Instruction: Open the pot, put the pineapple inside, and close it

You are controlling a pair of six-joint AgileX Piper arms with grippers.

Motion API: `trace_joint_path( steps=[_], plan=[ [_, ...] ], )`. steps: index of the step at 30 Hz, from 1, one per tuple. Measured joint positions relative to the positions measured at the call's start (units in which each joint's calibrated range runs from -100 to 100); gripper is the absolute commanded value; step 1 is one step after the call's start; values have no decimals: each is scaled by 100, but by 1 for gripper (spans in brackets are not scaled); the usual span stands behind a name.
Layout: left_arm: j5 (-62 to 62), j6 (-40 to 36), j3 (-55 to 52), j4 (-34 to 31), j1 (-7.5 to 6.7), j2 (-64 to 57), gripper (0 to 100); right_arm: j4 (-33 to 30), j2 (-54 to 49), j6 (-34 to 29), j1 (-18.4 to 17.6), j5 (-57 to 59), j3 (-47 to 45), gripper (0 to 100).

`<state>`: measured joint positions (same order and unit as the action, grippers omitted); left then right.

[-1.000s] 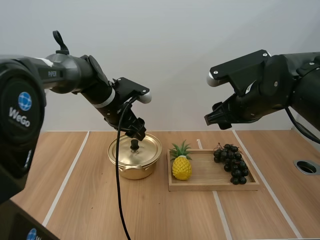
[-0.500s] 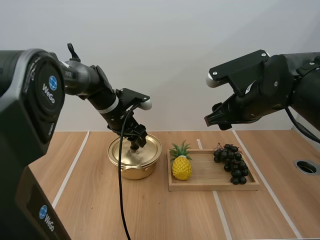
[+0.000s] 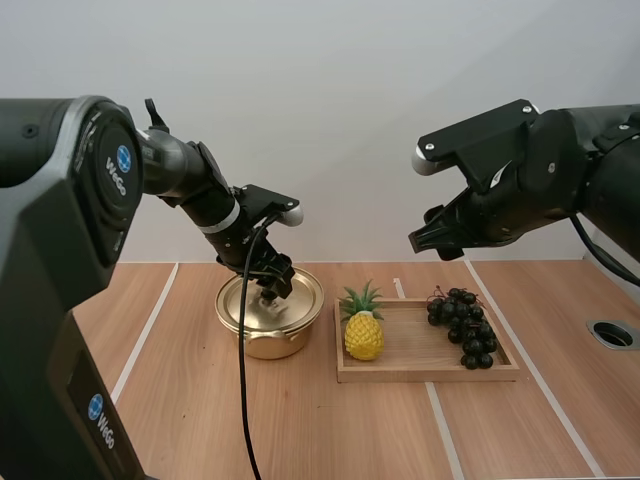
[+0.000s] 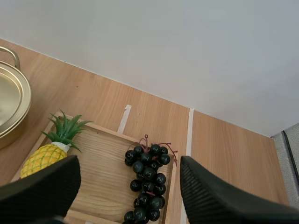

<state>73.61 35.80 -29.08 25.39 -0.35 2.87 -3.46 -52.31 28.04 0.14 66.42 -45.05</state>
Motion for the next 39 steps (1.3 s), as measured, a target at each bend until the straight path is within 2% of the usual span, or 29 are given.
trace_joint_path(
  steps=[5, 7, 8, 10, 12, 24, 33, 39],
  plan=[
    [-22, 0, 9, 0, 0, 22, 99, 0, 0, 37, 0, 0, 0, 100],
    [-22, 0, 9, 0, 0, 22, 81, 0, 0, 48, 0, 0, 0, 100],
    [-37, 19, 9, 0, 0, 22, 67, 0, 0, 48, 0, 0, 0, 100],
    [-100, 40, 9, 11, 0, 22, 37, 0, 0, 59, 0, 0, 0, 100],
    [-125, 20, 9, 22, 0, 22, 0, 0, 0, 68, 0, 0, 0, 100],
    [-37, -80, 26, -50, 0, -76, 0, 0, 0, 210, 0, 0, 0, 100],
    [-49, -154, 818, -169, 0, -1237, 0, 0, 0, 209, 0, 0, 0, 100],
    [-1386, -580, 1864, -156, 0, -2458, 0, 0, 0, 209, 0, 0, 0, 100]
  ],
)
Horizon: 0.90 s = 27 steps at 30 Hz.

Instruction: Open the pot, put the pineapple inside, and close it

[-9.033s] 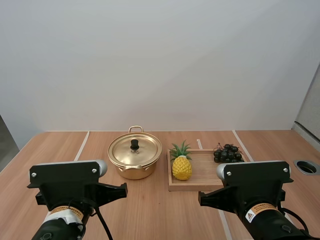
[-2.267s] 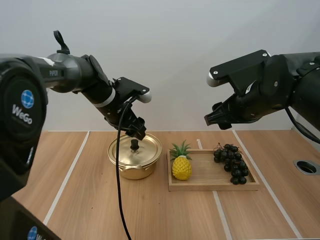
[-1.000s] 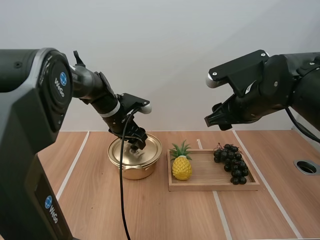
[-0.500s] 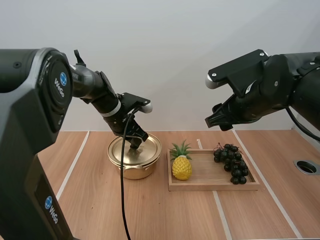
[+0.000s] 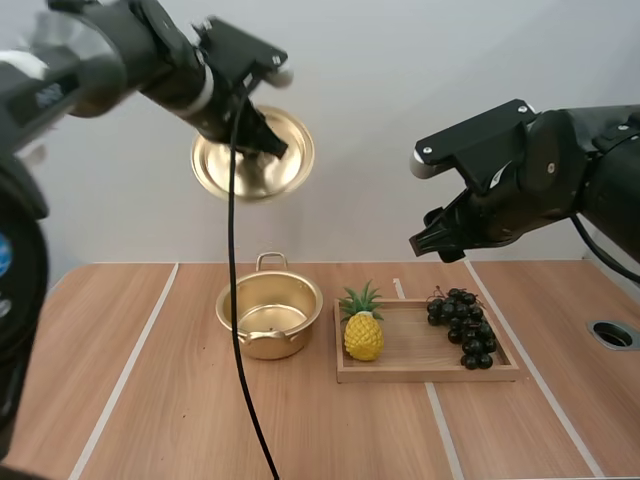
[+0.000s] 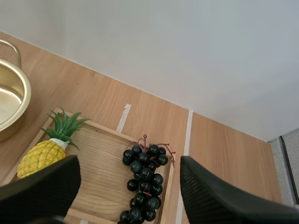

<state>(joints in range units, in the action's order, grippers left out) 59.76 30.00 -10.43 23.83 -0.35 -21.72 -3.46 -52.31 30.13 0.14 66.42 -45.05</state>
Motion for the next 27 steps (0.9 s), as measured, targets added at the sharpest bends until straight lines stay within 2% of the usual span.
trace_joint_path(
  steps=[4, 6, 10, 15, 20, 27],
  plan=[
    [-1611, -251, 624, 245, 0, -751, 0, 109, 0, 0, 0, 0, 0, 100],
    [-2444, -330, 926, 589, 0, -1093, 0, 182, 0, 0, 0, 0, 0, 100],
    [-3630, -380, 1480, 1236, 0, -1578, 0, 346, 0, 0, 0, 0, 0, 100],
    [-4849, -405, 1965, 1468, 0, -1926, 0, 716, 0, 10, 0, -106, 0, 100],
    [-5593, -475, 2140, 1529, 0, -2049, 0, 1345, 297, 179, 0, -183, 12, 100],
    [-5651, -504, 2177, 1529, 0, -2103, 0, 2363, 1609, 807, 0, 340, 12, 100]
  ],
)
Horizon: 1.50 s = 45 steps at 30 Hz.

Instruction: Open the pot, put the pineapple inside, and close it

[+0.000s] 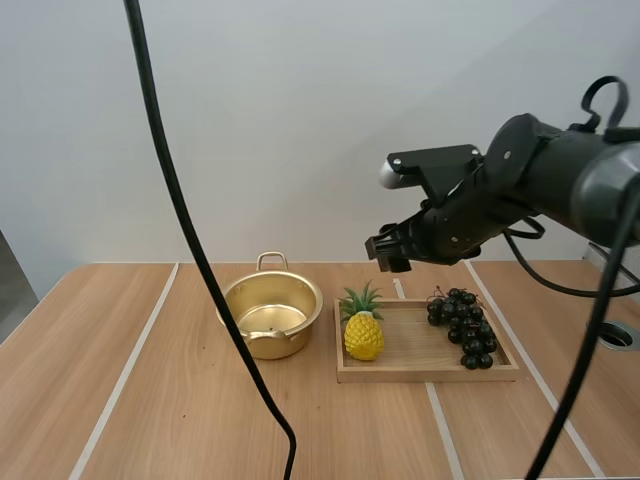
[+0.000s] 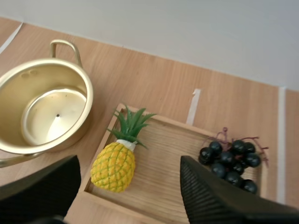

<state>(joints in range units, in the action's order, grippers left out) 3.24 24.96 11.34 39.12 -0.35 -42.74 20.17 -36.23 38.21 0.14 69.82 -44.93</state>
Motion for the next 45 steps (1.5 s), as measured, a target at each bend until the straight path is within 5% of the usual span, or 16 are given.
trace_joint_path(
  steps=[21, 45],
  plan=[
    [126, 1, 0, 0, 0, 0, 0, 1365, 2199, 1258, 0, 340, 0, 100],
    [478, 1, 0, 12, 0, -2, 0, 1660, 3438, 1833, -22, -274, 0, 100]
  ],
)
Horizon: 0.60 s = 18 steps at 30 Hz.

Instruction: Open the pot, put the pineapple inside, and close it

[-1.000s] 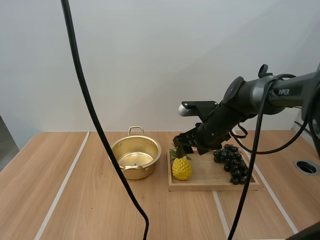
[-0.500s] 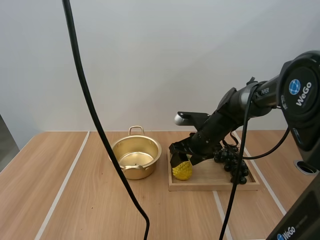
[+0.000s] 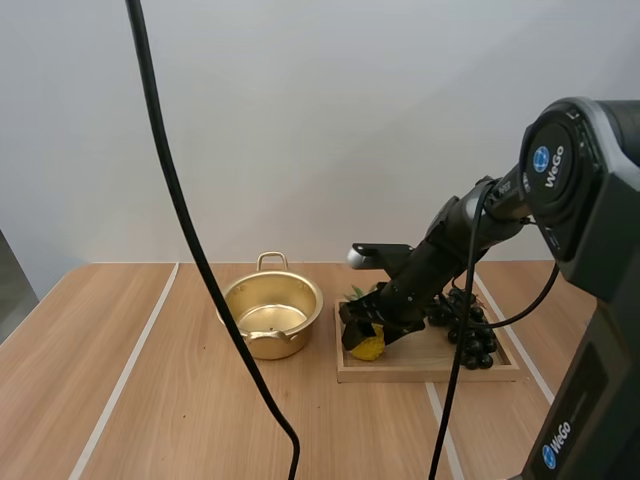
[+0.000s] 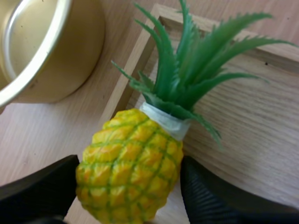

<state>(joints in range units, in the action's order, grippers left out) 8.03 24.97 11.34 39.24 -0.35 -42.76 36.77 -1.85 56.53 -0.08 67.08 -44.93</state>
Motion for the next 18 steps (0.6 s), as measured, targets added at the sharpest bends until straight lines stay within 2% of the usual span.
trace_joint_path(
  steps=[6, 13, 14, 15, 17, 18],
  plan=[
    [242, 0, 0, 10, 0, 0, 0, 383, 11, 467, -60, -326, 0, 100],
    [391, 0, 0, 10, 0, 0, 0, 418, 11, 708, -60, -400, 0, 100],
    [391, 0, 0, 10, 0, 0, 0, 418, 11, 741, -60, -400, 0, 89],
    [391, 0, 0, 10, 0, 0, 0, 418, 11, 764, -60, -400, 0, 71],
    [391, 0, 0, 10, 0, 0, 0, 418, 11, 787, -60, -400, 0, 13],
    [391, 0, 0, 10, 0, 0, 0, 418, 11, 794, -60, -416, 0, 0]
  ],
)
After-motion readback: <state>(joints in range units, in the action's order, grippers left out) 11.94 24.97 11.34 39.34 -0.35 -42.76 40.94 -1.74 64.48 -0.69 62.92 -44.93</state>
